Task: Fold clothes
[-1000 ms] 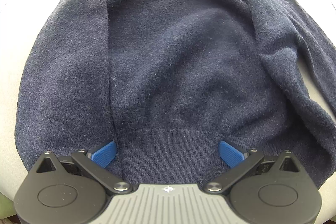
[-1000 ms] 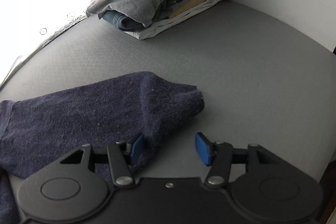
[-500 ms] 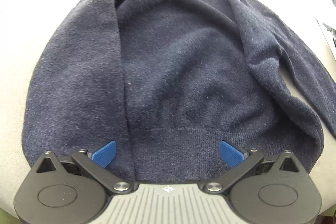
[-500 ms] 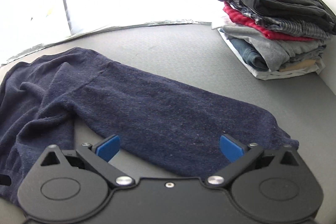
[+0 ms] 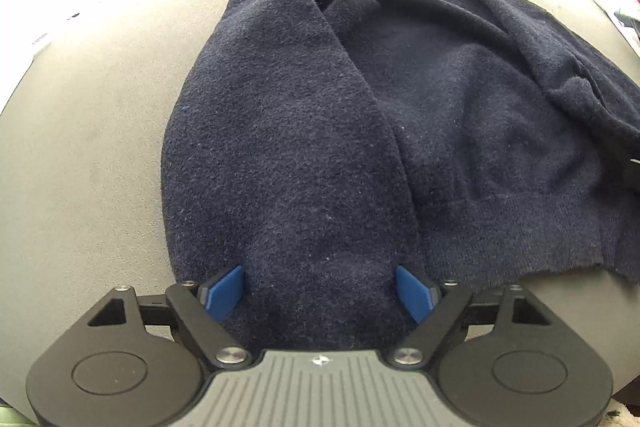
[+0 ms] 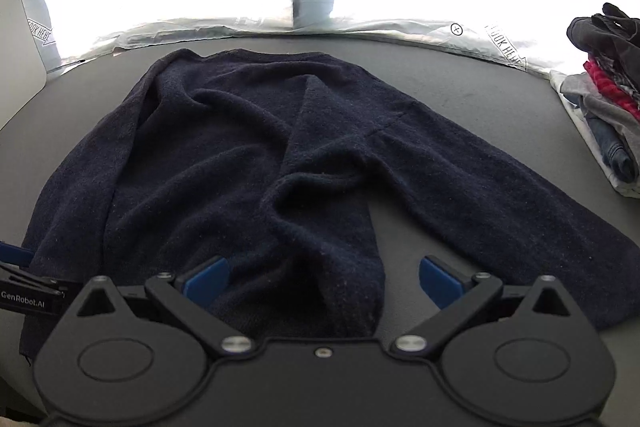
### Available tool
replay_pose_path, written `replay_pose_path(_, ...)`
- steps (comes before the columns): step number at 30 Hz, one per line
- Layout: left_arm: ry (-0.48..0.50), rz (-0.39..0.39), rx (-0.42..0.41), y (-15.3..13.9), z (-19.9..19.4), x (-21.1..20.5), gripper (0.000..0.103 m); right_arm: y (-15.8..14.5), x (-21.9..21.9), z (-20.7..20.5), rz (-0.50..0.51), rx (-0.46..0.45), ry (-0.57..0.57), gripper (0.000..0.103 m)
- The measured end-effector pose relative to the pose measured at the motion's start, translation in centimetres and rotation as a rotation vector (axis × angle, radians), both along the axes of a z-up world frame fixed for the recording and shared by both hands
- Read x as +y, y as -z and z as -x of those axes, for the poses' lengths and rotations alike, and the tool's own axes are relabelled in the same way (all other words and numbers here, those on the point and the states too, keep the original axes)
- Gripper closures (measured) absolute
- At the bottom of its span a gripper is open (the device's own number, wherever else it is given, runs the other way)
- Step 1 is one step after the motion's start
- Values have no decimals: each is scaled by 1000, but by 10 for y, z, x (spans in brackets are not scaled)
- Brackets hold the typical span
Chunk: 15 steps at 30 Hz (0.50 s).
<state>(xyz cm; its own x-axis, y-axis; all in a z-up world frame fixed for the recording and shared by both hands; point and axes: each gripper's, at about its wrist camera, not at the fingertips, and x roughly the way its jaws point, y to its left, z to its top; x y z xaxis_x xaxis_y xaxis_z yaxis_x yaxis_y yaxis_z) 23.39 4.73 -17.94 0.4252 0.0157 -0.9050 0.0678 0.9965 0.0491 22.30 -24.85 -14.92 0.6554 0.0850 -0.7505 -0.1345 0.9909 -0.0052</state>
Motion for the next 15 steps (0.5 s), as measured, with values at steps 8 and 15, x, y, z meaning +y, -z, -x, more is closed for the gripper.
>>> replay_pose_path(8,-72,139,-75,-27,5,54,89,8,3,14,11,53,135,0)
replay_pose_path(15,-370,278,-205,-67,11,152,95,8,17,18,30,49,157,0)
